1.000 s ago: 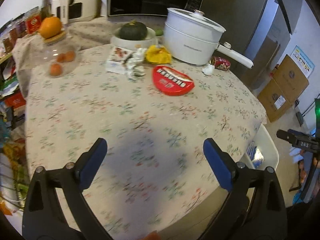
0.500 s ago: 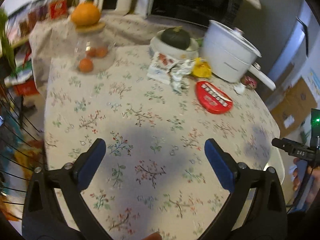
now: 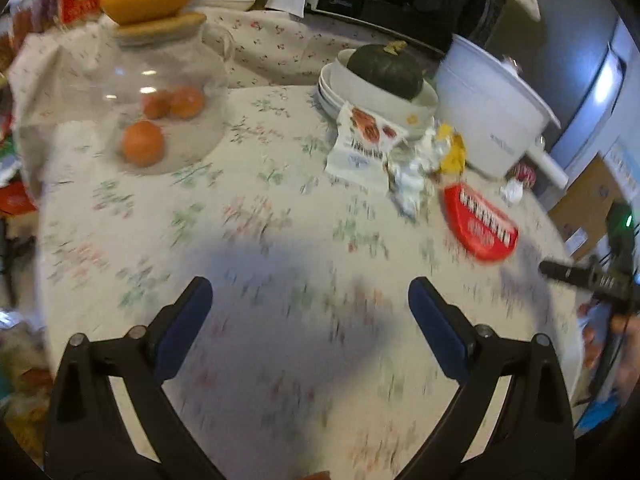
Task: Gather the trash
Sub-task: 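Grasp the paper snack wrapper with the left tool while the right tool grasps the red lid, then carry the red lid to the bin and open the right tool while the left tool drops the wrapper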
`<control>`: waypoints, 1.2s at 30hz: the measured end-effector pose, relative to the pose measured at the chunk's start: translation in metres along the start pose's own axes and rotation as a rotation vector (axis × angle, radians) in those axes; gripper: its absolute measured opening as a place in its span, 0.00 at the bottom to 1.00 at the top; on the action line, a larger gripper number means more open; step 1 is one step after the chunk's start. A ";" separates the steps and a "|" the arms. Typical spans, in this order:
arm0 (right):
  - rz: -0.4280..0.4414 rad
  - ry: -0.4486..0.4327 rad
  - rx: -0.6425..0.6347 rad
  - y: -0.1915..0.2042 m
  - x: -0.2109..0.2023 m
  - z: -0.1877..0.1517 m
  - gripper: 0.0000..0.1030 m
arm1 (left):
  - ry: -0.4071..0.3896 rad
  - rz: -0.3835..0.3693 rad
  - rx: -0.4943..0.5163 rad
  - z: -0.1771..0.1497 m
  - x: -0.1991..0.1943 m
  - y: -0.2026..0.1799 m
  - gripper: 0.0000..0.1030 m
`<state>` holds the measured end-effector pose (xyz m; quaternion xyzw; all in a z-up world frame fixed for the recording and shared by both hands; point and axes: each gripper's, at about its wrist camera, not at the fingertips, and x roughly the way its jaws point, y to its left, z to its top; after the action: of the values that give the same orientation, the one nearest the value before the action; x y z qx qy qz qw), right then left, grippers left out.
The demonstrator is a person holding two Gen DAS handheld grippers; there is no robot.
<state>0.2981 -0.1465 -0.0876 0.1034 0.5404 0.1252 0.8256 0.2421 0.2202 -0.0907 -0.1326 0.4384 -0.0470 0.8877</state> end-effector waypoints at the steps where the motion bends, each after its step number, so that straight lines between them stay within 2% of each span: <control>1: 0.008 -0.004 0.005 -0.001 0.004 0.004 0.99 | -0.007 -0.014 0.002 0.007 0.009 -0.001 0.92; 7: 0.054 -0.055 -0.029 0.001 0.017 0.026 0.96 | -0.045 -0.035 0.065 0.046 0.057 -0.018 0.82; 10: 0.088 -0.065 -0.048 0.002 0.024 0.033 0.93 | -0.050 -0.077 0.025 0.065 0.079 -0.013 0.75; 12: 0.114 -0.071 -0.059 0.003 0.028 0.036 0.83 | -0.058 -0.127 -0.016 0.074 0.088 -0.009 0.73; 14: 0.132 -0.064 -0.059 0.002 0.034 0.039 0.80 | -0.063 -0.163 -0.037 0.080 0.094 -0.009 0.69; 17: 0.159 -0.060 -0.050 0.002 0.041 0.040 0.72 | -0.031 -0.189 -0.071 0.083 0.107 -0.007 0.56; 20: 0.179 -0.069 -0.037 0.000 0.044 0.040 0.70 | -0.030 -0.222 -0.096 0.083 0.109 -0.007 0.43; 21: 0.187 -0.072 -0.029 -0.001 0.045 0.040 0.66 | -0.029 -0.239 -0.101 0.083 0.108 -0.008 0.36; 22: 0.194 -0.073 -0.020 -0.002 0.045 0.041 0.64 | -0.030 -0.243 -0.105 0.084 0.108 -0.009 0.33; 23: 0.201 -0.072 -0.012 -0.003 0.045 0.041 0.57 | -0.030 -0.244 -0.108 0.084 0.107 -0.011 0.28; 24: 0.209 -0.068 0.001 -0.005 0.046 0.041 0.49 | -0.023 -0.255 -0.112 0.083 0.106 -0.012 0.05; 29: 0.283 -0.073 0.087 -0.012 0.042 0.039 0.34 | -0.003 -0.226 -0.109 0.072 0.095 -0.020 0.00; 33: 0.290 -0.091 0.110 -0.009 0.026 0.038 0.22 | -0.007 -0.197 -0.131 0.060 0.075 -0.021 0.00; 36: 0.279 -0.097 0.092 -0.003 0.009 0.035 0.18 | -0.018 -0.172 -0.144 0.049 0.053 -0.022 0.00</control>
<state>0.3337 -0.1473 -0.0830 0.2211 0.4853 0.2087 0.8198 0.3140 0.1975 -0.0969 -0.2336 0.4195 -0.0900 0.8726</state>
